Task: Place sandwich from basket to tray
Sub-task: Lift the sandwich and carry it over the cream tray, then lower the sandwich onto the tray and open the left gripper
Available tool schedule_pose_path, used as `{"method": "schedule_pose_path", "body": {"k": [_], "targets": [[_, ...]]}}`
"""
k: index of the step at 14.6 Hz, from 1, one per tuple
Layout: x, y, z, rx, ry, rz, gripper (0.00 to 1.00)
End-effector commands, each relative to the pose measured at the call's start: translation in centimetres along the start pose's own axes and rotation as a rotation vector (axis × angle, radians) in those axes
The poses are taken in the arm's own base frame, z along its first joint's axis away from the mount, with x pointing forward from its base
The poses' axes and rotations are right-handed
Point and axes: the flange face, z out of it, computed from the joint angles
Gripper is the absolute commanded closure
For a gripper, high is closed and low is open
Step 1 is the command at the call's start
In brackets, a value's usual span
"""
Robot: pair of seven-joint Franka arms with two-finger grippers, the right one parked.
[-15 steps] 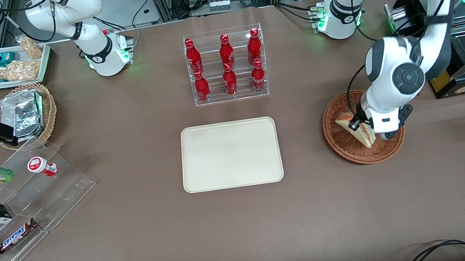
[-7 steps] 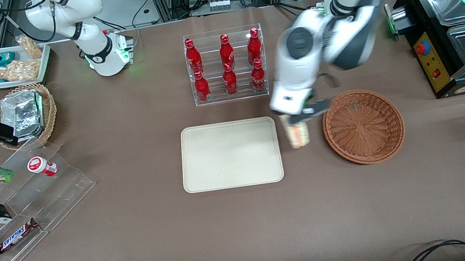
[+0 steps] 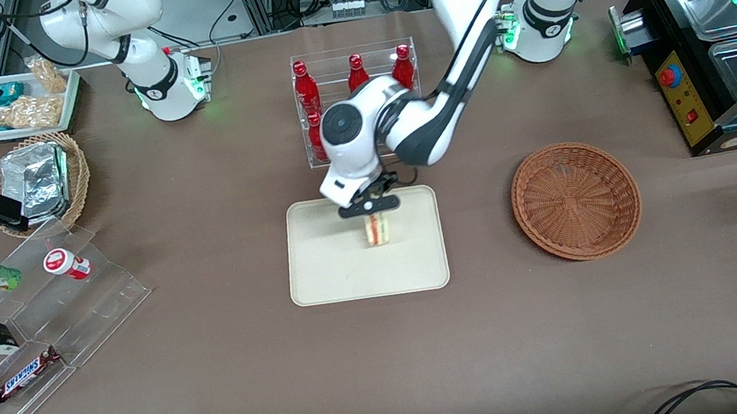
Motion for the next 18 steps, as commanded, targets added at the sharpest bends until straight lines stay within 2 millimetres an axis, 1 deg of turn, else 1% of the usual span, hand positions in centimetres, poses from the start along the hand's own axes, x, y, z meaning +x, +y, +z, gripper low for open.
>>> {"method": "schedule_pose_path", "body": {"k": [1,2,3,5,6,7,8,9,10,11,13,14,15,16,17,18], "targets": [[0.7,2.3,0.0,-0.005,0.038,0.025,0.82],[0.9,2.3,0.2,0.0,0.046,0.029,0.79],[1.3,2.1,0.2,-0.001,0.049,0.025,0.67],[1.1,2.4,0.3,0.02,0.074,0.034,0.0],[1.3,2.2,-0.2,0.033,0.097,0.038,0.0],[1.7,1.9,-1.2,0.03,0.11,0.022,0.0],[1.9,1.5,-3.1,0.028,0.119,0.017,0.0],[2.2,0.8,-5.4,0.034,0.125,0.011,0.0],[3.4,-0.9,-8.0,0.036,0.131,-0.013,0.0],[4.0,-2.6,-11.3,0.03,0.132,-0.026,0.0],[5.6,-7.3,-15.9,0.053,0.105,-0.051,0.0],[5.9,-9.4,-17.8,0.042,0.069,-0.065,0.0],[6.7,-12.2,-19.6,0.028,0.036,-0.068,0.0],[7.4,-15.4,-21.1,0.042,0.003,-0.054,0.0],[7.9,-19.7,-22.8,0.077,-0.052,-0.037,0.0],[8.4,-23.6,-24.1,0.1,-0.113,-0.01,0.0]]}}
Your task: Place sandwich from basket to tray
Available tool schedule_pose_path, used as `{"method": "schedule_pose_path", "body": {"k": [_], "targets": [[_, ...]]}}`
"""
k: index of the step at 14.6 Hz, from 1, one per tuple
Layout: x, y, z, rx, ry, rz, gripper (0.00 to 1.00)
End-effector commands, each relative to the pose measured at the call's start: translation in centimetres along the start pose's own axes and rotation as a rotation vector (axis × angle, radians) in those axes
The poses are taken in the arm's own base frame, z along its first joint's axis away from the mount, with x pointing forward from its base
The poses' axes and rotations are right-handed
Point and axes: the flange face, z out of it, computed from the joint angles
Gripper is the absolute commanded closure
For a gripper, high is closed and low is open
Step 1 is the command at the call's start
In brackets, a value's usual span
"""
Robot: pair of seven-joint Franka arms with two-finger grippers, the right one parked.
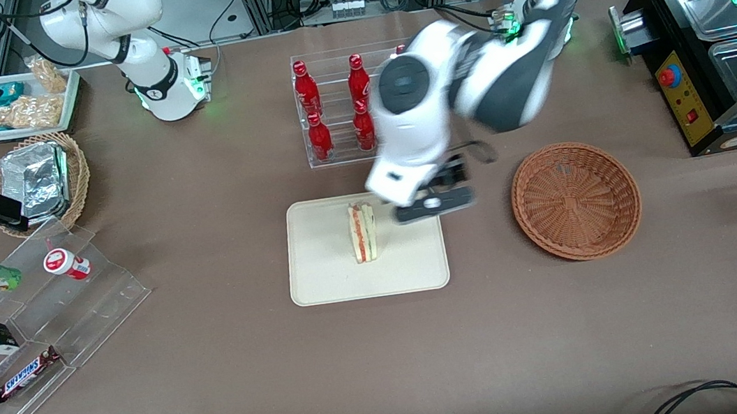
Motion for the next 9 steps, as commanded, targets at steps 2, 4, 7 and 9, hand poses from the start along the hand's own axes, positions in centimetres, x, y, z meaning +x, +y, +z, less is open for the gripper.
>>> {"method": "schedule_pose_path", "body": {"k": [2,4,7,9], "targets": [[1.9,-15.1,-3.2,0.032,-0.178,0.089,0.0],[3.5,-22.9,-4.7,0.014,-0.212,0.054,0.0],[4.4,-33.0,-6.5,-0.028,-0.215,-0.005,0.0],[3.7,-36.0,-7.9,-0.038,-0.201,-0.044,0.0]]}}
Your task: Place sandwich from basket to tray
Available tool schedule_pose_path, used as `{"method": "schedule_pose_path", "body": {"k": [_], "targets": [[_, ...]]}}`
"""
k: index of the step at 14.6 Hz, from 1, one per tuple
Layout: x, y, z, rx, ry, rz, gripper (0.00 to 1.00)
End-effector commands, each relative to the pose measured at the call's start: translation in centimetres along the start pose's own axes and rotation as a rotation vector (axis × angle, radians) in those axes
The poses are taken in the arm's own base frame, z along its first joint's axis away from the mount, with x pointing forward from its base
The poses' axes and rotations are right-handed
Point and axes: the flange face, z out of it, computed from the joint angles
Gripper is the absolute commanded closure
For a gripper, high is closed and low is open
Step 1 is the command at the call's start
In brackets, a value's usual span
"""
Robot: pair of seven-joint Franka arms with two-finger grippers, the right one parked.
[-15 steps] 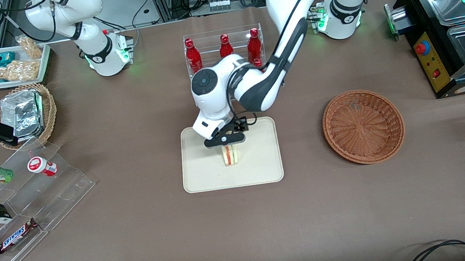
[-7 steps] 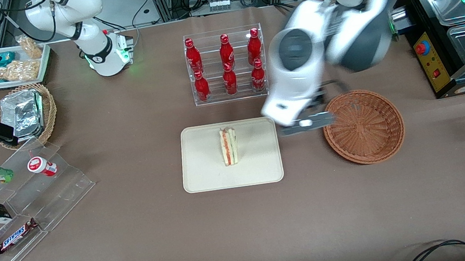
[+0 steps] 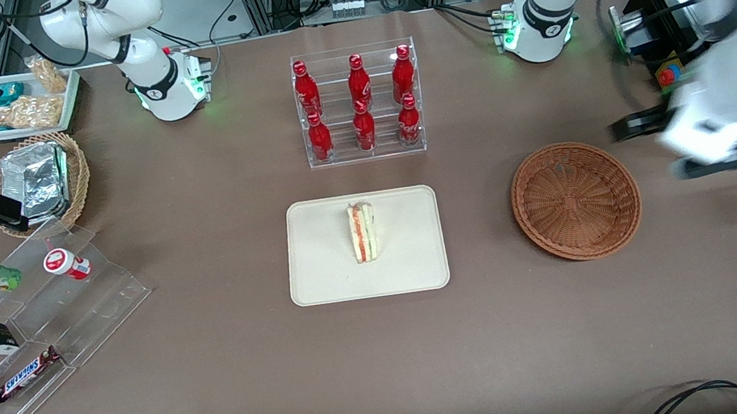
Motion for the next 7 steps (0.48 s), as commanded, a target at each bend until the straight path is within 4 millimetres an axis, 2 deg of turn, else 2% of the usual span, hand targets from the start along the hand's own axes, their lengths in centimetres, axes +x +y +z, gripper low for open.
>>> {"method": "schedule_pose_path", "body": {"k": [1,2,7], "targets": [[-2.4,-3.0,-1.6,-0.026,0.019,-0.034,0.0],[-2.9,-3.6,-2.1,-0.036,0.03,-0.036,0.0],[-4.0,-2.5,-3.7,-0.06,0.087,-0.001,0.0]]}}
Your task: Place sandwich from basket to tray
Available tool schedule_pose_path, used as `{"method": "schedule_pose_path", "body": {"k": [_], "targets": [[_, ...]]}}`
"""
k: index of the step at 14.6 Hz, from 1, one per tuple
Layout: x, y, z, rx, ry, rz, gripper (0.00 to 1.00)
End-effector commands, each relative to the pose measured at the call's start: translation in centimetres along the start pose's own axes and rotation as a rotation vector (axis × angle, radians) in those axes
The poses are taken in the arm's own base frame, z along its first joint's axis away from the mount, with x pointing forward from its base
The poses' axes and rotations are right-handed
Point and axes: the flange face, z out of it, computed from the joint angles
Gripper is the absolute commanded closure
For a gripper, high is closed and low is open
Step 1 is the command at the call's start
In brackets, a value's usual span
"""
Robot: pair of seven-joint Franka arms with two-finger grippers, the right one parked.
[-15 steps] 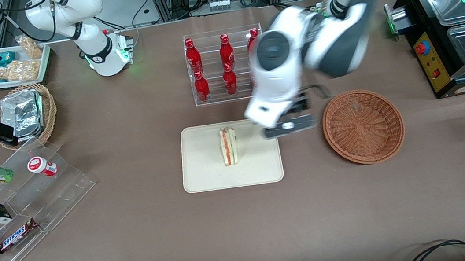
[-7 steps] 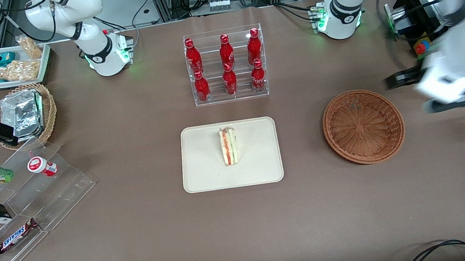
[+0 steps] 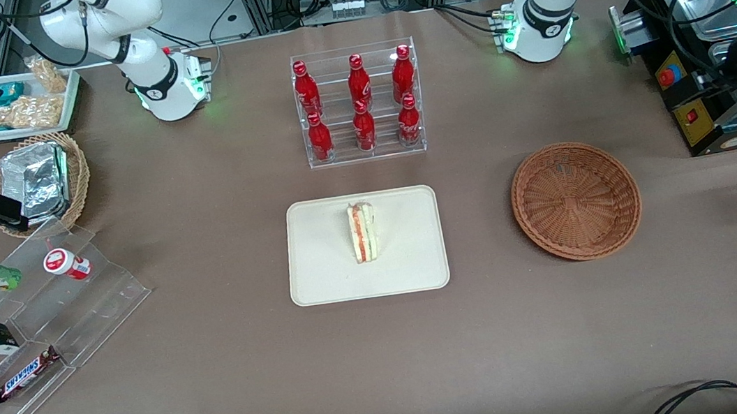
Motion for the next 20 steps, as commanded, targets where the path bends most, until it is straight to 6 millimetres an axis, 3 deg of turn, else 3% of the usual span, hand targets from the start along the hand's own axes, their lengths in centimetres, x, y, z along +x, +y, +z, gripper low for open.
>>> {"method": "schedule_pose_path", "body": {"k": [1,2,5,10,12,13,20], "targets": [[-0.9,0.3,-0.2,-0.01,0.034,0.012,0.0],[-1.7,0.5,-0.9,-0.017,0.074,0.012,0.0],[-3.7,0.7,-0.4,0.0,0.071,0.006,0.0],[-3.1,1.0,-1.3,-0.016,0.118,0.018,0.0],[-3.3,3.0,-1.3,-0.029,0.127,0.051,0.0],[-3.1,2.2,-1.3,-0.039,0.125,0.037,0.0],[-3.2,2.4,-1.3,-0.087,0.113,0.041,0.0]]}}
